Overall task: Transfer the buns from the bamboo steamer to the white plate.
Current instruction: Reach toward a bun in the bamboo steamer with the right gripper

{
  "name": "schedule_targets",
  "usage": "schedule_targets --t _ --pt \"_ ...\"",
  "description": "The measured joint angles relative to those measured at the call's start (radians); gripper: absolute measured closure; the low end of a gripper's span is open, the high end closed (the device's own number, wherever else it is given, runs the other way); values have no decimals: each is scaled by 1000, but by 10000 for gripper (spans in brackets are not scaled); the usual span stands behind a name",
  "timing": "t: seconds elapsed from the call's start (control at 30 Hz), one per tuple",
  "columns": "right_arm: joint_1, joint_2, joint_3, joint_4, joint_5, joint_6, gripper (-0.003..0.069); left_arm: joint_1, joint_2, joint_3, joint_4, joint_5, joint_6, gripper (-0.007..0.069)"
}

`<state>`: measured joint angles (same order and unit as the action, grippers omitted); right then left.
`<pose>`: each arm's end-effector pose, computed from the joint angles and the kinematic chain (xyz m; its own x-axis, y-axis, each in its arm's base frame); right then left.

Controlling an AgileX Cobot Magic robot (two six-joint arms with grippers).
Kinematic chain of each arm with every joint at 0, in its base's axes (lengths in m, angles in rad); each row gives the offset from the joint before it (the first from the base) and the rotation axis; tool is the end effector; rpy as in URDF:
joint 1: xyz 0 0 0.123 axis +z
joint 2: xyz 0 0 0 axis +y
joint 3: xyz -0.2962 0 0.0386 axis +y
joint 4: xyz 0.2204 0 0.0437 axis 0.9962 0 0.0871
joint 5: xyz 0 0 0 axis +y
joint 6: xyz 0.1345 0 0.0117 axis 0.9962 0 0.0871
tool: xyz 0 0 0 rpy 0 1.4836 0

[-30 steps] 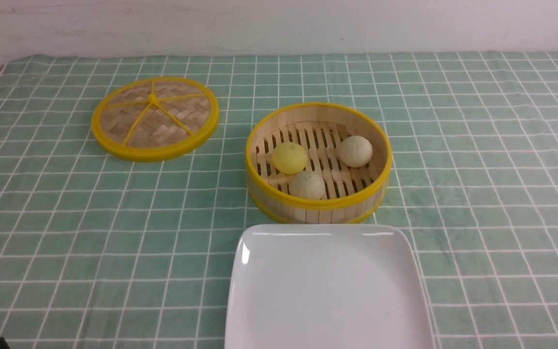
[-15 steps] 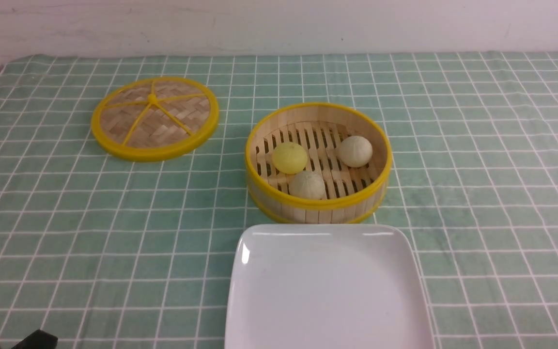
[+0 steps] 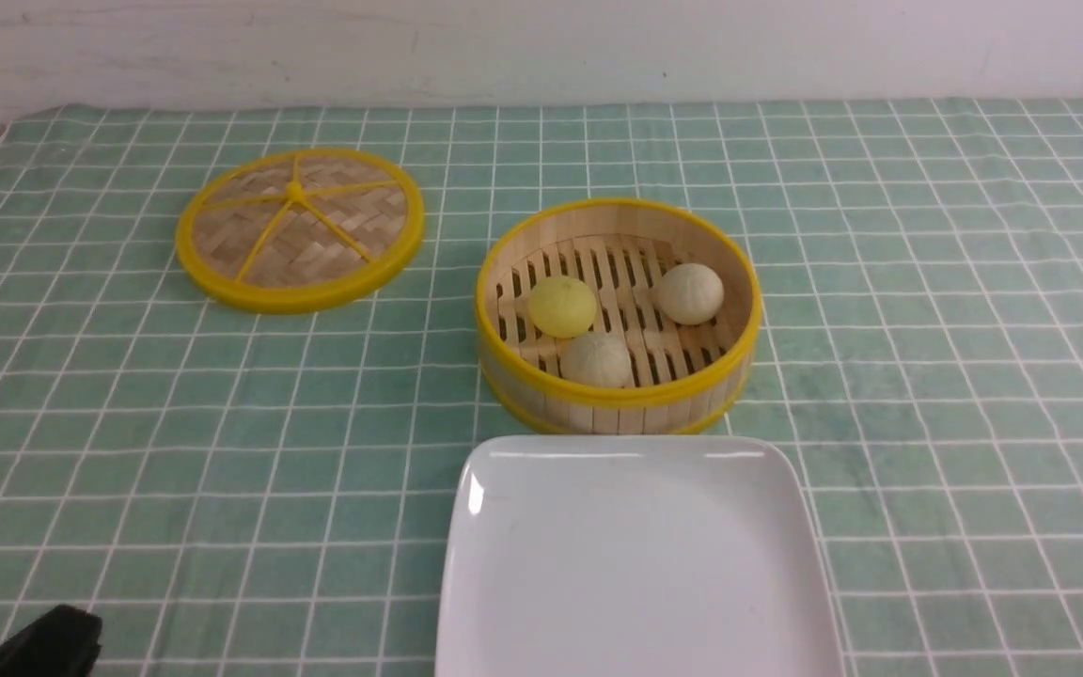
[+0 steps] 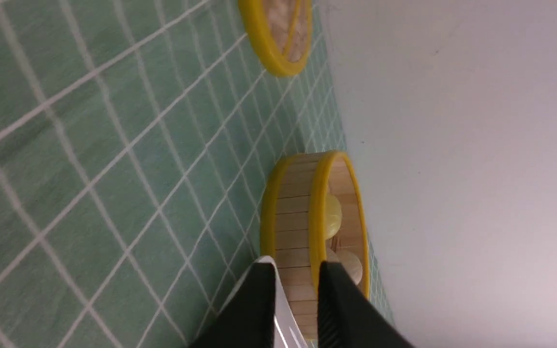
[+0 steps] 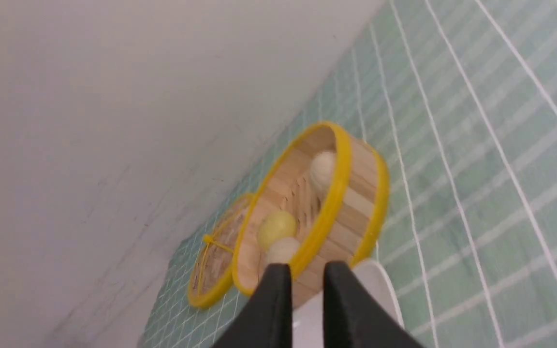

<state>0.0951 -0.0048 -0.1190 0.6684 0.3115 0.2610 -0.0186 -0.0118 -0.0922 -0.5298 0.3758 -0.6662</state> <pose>0.0467 0.0303 0.2259 -0.2445 0.7526 -0.6114 -0.1456 0.5949 0.7905 0.0490 -0.0260 0.2063 -0.2395 -0.8986 -0.3678 -0.0457 0.3888 -0.9202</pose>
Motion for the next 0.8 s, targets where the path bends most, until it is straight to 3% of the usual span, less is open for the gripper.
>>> schedule_targets --t 0.1,0.3,0.43,0.57,0.73,0.8 --pt "0 77 -95 -65 25 -115 644 0 9 -91 0 45 151 596" --pt "0 468 -312 -256 315 -189 659 0 265 -226 6 275 298 623" --pt "0 776 -455 -290 537 -229 657 0 462 -300 8 459 403 623" --pt "15 1026 -578 -170 651 -383 655 0 647 -350 9 558 526 623" --pt "124 1271 -694 208 729 -732 649 0 810 -371 10 578 640 623" --pt "152 1309 -727 268 726 -784 647 0 829 -371 10 578 651 623"
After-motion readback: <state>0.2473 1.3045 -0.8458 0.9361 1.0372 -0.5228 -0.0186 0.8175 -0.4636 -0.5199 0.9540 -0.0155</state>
